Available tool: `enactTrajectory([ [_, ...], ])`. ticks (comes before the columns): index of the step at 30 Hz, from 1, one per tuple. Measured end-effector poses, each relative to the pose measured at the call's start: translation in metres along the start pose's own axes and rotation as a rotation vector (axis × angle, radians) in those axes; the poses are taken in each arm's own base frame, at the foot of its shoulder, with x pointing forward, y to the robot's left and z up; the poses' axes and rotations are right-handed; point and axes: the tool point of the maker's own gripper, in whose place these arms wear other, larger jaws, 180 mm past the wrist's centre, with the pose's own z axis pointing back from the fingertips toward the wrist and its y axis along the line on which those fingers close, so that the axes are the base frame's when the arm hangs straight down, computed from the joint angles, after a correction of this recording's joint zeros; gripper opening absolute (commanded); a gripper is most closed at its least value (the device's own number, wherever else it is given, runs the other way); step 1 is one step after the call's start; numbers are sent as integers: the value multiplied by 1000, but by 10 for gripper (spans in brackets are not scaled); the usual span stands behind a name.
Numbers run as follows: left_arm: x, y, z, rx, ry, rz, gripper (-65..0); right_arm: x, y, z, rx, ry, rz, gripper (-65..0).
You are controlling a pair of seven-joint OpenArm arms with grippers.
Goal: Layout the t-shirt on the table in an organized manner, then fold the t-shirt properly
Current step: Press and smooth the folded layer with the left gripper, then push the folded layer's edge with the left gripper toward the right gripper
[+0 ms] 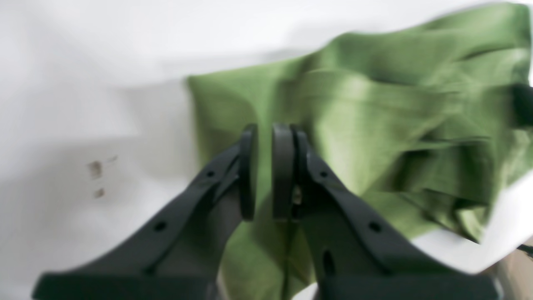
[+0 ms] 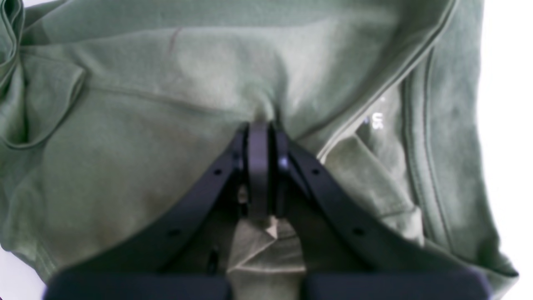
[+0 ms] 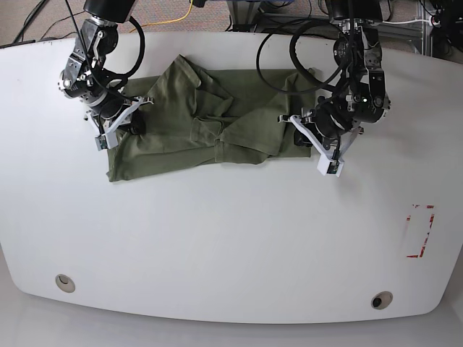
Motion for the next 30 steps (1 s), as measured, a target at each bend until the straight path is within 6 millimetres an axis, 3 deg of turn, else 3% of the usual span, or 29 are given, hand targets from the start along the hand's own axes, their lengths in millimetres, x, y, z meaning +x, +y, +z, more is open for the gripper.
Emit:
enactTrajectory([
  [13,-37,-16,-25,-45,137,-27,-597,0,0,0,0,1,1,-644],
  [30,-54,-81,-31,-219,183,-268,-597,0,0,0,0,1,1,-644],
])
